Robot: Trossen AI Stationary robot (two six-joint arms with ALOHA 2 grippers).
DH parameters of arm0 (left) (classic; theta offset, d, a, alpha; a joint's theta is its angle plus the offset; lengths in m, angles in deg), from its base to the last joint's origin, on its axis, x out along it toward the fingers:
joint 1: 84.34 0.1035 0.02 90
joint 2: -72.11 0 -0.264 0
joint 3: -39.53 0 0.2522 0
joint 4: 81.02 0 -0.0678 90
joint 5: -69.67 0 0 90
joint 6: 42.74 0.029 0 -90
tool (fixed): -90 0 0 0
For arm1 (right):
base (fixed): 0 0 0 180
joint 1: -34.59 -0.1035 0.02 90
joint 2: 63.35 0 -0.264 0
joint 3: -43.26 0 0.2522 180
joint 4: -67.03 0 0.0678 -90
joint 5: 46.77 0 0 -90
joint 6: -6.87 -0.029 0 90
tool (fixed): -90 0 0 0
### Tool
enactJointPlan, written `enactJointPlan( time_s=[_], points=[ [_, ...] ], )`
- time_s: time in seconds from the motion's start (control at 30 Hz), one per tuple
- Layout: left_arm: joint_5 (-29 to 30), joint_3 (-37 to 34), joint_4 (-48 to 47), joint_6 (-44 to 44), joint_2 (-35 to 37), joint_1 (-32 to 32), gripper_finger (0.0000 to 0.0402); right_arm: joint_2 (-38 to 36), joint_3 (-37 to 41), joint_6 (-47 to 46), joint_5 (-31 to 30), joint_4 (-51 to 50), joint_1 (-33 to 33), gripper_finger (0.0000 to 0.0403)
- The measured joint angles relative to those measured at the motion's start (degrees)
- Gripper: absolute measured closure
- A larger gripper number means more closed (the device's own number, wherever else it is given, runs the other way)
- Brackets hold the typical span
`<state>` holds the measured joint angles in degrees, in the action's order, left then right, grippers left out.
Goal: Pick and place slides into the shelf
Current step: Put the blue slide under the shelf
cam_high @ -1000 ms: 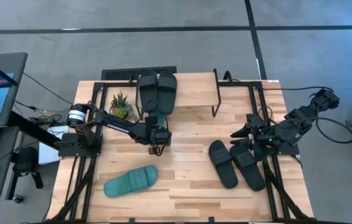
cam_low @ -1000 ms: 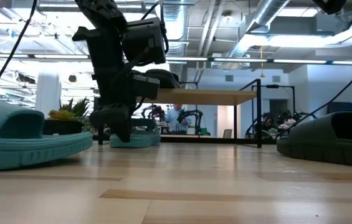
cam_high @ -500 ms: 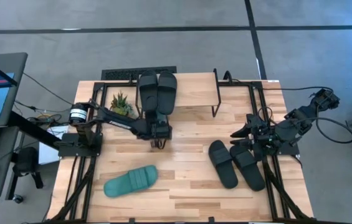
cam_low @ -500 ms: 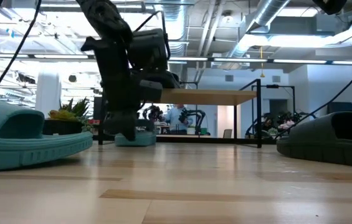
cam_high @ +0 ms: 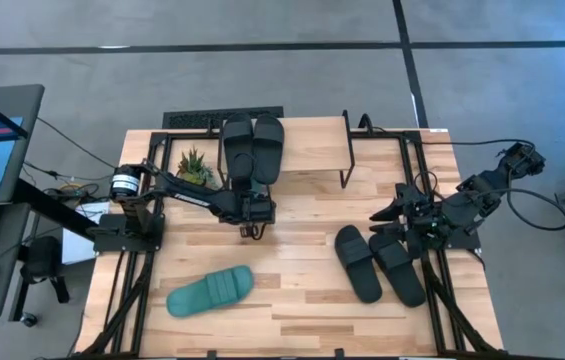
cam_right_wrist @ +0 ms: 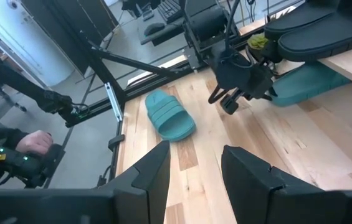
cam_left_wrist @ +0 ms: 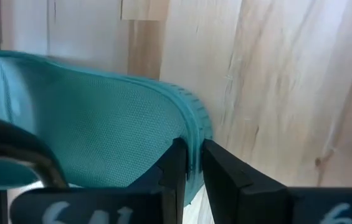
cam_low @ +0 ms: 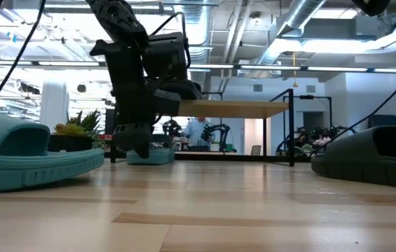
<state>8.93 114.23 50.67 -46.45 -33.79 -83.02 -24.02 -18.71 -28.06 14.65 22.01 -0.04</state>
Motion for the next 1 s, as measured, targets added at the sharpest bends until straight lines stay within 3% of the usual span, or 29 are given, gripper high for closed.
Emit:
enactJointPlan(
  time_s=[0.83,1.0],
  points=[
    [-0.95,-0.02,-0.77,0.75,1.39,-1.7,0.0367,-0.02,0.0,0.39,-1.31,0.0,-0.66,0.0272],
    [-1.74,0.0,-0.37,0.57,1.39,-1.7,0.0343,-0.02,0.0,0.42,-1.31,0.0,-0.66,0.0272]
  ],
)
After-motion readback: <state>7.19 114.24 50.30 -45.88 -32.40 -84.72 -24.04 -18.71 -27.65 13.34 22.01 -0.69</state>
